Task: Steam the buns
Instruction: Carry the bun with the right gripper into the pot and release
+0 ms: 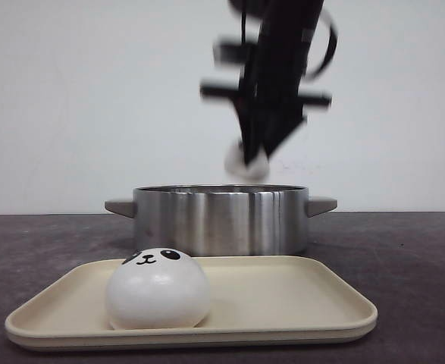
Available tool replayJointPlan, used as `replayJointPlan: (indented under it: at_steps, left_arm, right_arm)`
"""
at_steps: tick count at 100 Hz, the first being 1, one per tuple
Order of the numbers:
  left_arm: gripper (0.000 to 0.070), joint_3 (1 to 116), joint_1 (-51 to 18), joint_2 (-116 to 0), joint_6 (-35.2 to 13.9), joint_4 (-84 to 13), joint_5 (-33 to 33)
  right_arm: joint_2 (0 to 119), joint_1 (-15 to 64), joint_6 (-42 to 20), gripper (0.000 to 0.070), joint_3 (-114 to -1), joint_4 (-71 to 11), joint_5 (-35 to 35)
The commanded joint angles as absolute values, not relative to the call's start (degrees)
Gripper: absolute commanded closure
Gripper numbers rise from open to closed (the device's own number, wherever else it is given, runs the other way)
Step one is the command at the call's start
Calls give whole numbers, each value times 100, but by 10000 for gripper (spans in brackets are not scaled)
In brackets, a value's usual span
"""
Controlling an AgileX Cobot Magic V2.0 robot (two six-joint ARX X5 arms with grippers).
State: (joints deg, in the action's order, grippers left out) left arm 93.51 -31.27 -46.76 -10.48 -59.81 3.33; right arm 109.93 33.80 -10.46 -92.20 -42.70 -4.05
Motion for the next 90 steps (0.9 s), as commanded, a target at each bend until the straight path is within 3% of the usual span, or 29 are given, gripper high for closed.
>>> replayJointPlan:
  at_steps: [1, 9, 20, 26, 49, 71, 77, 85, 90]
  left_arm:
    - [104, 9432, -3162, -4733, -1009, -5946, 370]
    - [104, 9432, -3162, -4733, -1009, -5970, 370]
    - [104, 9432, -3162, -4735, -1009, -6018, 370]
    - [104, 9428, -3162, -4740, -1009, -6031, 370]
    - [104, 9406, -3162, -4779, -993, -6040, 370]
    - [104, 9360, -3162, -4862, -996, -6134, 366]
    - [104, 9277, -3162, -4875, -1131, -6265, 362]
    - [104, 9024, -3162, -4910, -1374, -6477, 226]
    - [104, 8753, -3164, -4910, -1496, -6547, 19]
  right_arm:
    - [11192, 3413, -980, 699, -9299, -4248, -388]
    - [11297, 3409, -980, 674, -9299, -4254, -388]
    - [11356, 3409, -985, 444, -9299, -4224, -381]
    - [11356, 3409, -985, 364, -9299, -4226, -384]
    - [11356, 3395, -985, 205, -9301, -4434, -412]
    - [11332, 3393, -982, 213, -9520, -4709, -414]
    - [11288, 3393, -982, 342, -9712, -4895, -412]
    - [11128, 3417, -985, 682, -10038, -5223, -397]
    - [10986, 3465, -987, 693, -10182, -5330, -386]
